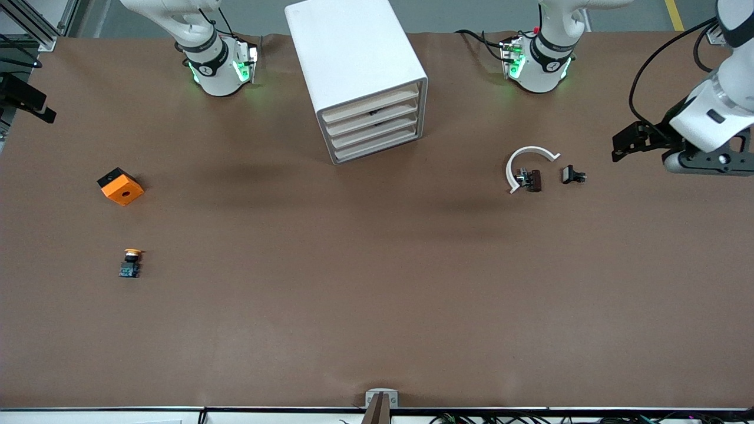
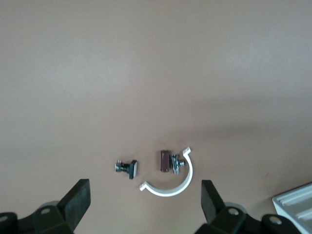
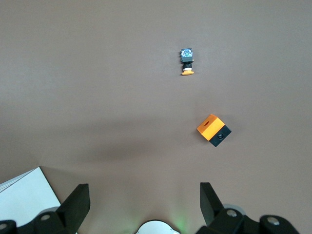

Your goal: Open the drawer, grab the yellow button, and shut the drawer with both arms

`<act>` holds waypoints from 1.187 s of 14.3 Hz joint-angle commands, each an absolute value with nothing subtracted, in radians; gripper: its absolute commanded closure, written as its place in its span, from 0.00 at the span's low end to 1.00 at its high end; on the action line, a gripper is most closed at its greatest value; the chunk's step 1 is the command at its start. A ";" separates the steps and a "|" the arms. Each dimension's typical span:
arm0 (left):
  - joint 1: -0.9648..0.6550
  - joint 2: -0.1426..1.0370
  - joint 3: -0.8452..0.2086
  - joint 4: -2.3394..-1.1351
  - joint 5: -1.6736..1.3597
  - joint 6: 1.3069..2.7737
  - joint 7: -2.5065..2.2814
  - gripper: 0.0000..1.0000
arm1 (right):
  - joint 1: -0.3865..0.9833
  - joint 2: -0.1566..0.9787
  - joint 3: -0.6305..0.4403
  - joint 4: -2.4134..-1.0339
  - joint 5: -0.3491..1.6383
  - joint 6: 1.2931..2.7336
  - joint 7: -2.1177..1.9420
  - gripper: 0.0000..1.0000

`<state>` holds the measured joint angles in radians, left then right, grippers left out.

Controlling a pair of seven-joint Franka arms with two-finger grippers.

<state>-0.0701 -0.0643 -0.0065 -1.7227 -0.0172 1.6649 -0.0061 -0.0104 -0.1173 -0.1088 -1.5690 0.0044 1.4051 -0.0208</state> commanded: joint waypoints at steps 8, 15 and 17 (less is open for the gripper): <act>-0.055 -0.069 -0.015 -1.654 -0.006 1.632 -0.049 0.00 | -0.018 -0.141 -0.094 -1.578 -0.002 1.399 -0.031 0.00; -0.061 -0.066 -0.018 -1.635 -0.006 1.602 -0.058 0.00 | -0.018 -0.141 -0.095 -1.578 0.000 1.401 -0.032 0.00; -0.063 -0.064 -0.018 -1.632 0.002 1.595 -0.060 0.00 | -0.018 -0.141 -0.095 -1.578 0.000 1.401 -0.032 0.00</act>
